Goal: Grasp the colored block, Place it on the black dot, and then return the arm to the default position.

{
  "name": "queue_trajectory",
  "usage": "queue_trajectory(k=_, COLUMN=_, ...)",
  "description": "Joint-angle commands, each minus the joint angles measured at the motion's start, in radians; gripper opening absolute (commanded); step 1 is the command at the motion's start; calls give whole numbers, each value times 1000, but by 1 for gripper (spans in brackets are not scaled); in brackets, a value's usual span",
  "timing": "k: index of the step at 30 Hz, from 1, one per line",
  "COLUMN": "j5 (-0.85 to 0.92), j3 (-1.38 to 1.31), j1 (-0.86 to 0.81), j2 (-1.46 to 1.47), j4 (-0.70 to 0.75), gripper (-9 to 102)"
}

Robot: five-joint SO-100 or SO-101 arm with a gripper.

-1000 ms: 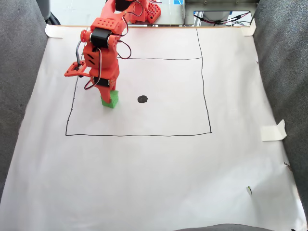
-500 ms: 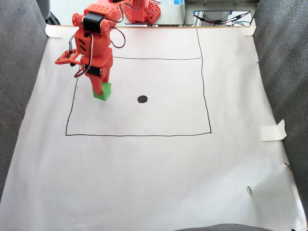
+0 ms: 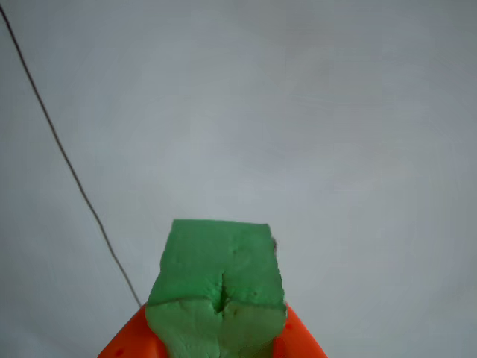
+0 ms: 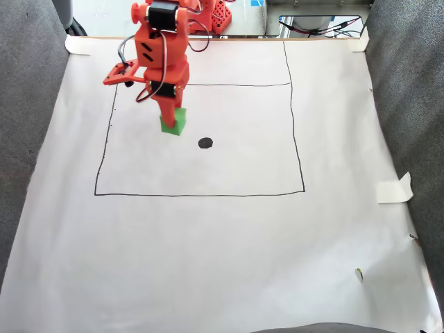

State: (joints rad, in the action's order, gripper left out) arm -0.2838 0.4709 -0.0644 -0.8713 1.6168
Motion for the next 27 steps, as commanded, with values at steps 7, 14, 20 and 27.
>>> queue_trajectory(k=7, j5=-25, j3=-3, j1=89, j2=-55, j4=18, gripper=0)
queue_trajectory(k=14, j5=-48, j3=-2, j1=146, j2=-23, j4=12, gripper=0)
queue_trajectory(k=20, j5=-58, j3=-20, j1=149, j2=71, j4=-40, gripper=0)
queue_trajectory(k=27, j5=-67, j3=-6, j1=146, j2=137, j4=-97, gripper=0)
